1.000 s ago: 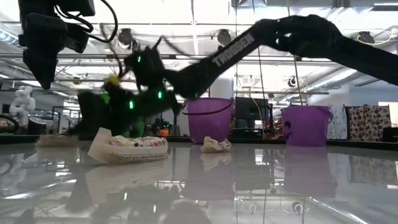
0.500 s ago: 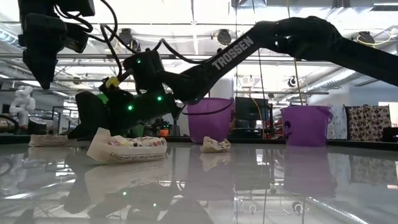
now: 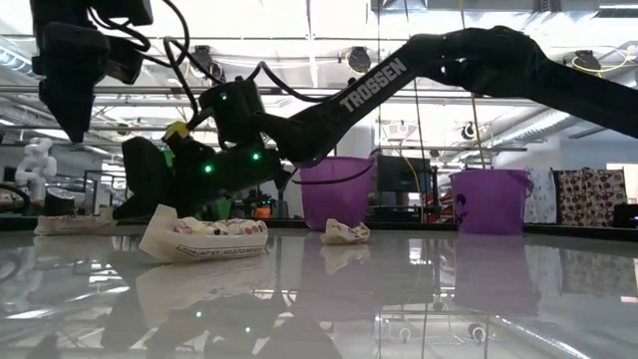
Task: Sort candy by brand, put in halloween buckets
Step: Put the white candy pack in the right purple bucket
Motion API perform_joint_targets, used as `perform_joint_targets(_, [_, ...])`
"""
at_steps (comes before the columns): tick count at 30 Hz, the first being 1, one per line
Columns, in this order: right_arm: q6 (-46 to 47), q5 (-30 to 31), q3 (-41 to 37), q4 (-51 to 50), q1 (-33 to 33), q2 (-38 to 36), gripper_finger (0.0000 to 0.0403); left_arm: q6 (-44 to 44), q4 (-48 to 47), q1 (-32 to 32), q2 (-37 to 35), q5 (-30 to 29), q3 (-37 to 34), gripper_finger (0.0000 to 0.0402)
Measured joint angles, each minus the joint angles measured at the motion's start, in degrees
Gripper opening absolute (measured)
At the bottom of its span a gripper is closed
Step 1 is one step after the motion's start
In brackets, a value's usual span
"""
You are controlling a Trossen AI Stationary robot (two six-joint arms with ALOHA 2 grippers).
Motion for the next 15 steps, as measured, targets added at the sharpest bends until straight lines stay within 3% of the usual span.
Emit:
perform_joint_targets(10, [-1.5,-4.3,0.0,-9.4,0.3,-6.4,0.0,0.0,2.5,-0.1,0.0,-0.7,-0.4,0.0262])
perform_joint_targets(15, [-2.8,-4.7,0.0,-15.9,0.2,-7.1,0.0,0.5,3.6,-1.1,0.0,-0.7,-5.6,0.0262])
